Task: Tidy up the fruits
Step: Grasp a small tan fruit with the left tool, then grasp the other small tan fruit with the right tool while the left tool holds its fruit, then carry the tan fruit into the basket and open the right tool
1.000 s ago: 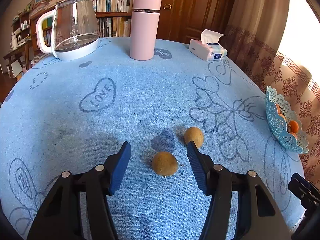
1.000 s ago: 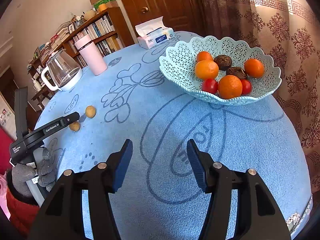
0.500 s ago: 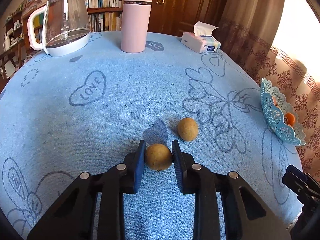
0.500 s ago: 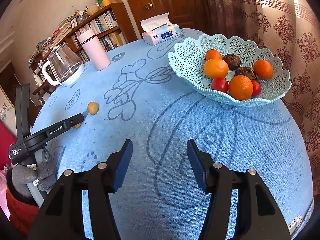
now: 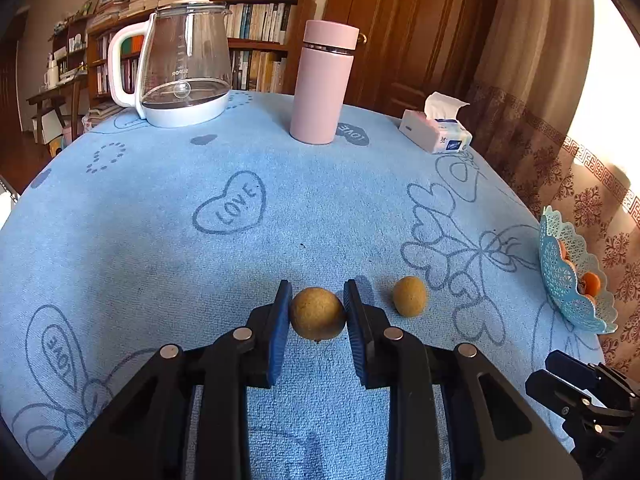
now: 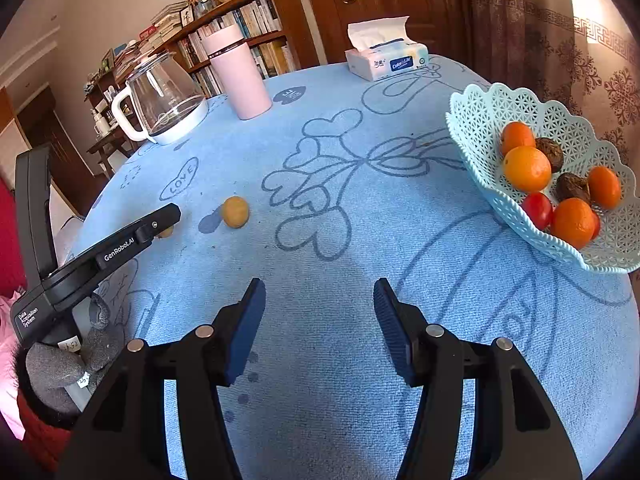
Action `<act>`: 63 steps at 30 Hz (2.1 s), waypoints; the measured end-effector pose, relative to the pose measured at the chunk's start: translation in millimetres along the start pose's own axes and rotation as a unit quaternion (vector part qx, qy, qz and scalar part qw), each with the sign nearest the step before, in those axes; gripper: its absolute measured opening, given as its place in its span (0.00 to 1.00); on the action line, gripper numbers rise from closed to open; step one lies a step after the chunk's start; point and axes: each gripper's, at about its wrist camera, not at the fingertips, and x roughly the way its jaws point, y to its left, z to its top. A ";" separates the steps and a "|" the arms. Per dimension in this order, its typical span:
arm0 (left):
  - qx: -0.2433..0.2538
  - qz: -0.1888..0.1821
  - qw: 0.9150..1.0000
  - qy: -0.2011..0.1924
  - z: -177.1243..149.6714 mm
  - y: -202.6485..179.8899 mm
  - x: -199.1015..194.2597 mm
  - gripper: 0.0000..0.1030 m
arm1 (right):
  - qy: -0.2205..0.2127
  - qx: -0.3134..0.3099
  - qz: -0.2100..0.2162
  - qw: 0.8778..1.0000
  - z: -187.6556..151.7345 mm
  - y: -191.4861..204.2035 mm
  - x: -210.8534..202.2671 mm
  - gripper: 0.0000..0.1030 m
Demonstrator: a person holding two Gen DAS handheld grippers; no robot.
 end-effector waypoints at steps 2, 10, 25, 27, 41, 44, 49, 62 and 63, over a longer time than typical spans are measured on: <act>-0.008 0.007 1.000 -0.003 0.3 2.6 -0.5 0.26 | 0.008 -0.009 0.012 1.000 5.9 9.2 9.0 0.56; -0.039 0.019 0.999 0.000 1.2 15.1 0.0 0.26 | 0.034 -0.048 0.039 0.998 31.1 39.6 51.1 0.56; -0.058 0.028 0.998 0.004 0.7 21.2 1.6 0.26 | 0.046 -0.111 0.021 0.993 59.1 75.3 102.6 0.36; -0.057 0.028 0.998 0.003 0.5 20.8 1.2 0.26 | 0.042 -0.122 0.004 0.992 58.1 77.7 103.7 0.26; -0.053 0.024 0.998 0.004 0.5 18.8 1.5 0.26 | 0.008 -0.111 -0.006 0.994 55.9 70.3 73.7 0.24; -0.053 0.024 0.998 0.003 0.3 18.6 1.3 0.26 | -0.003 -0.100 -0.008 0.995 58.9 63.1 62.3 0.24; -0.052 0.024 0.998 0.004 0.3 17.7 1.1 0.26 | -0.026 -0.076 -0.017 0.997 64.4 46.6 40.4 0.24; -0.049 0.024 0.999 0.003 0.1 15.5 0.8 0.26 | -0.090 0.014 -0.074 0.993 73.8 -28.3 -20.9 0.24; -0.048 0.024 0.999 0.003 0.4 15.3 0.7 0.26 | -0.091 0.022 -0.079 0.992 73.4 -34.6 -23.4 0.24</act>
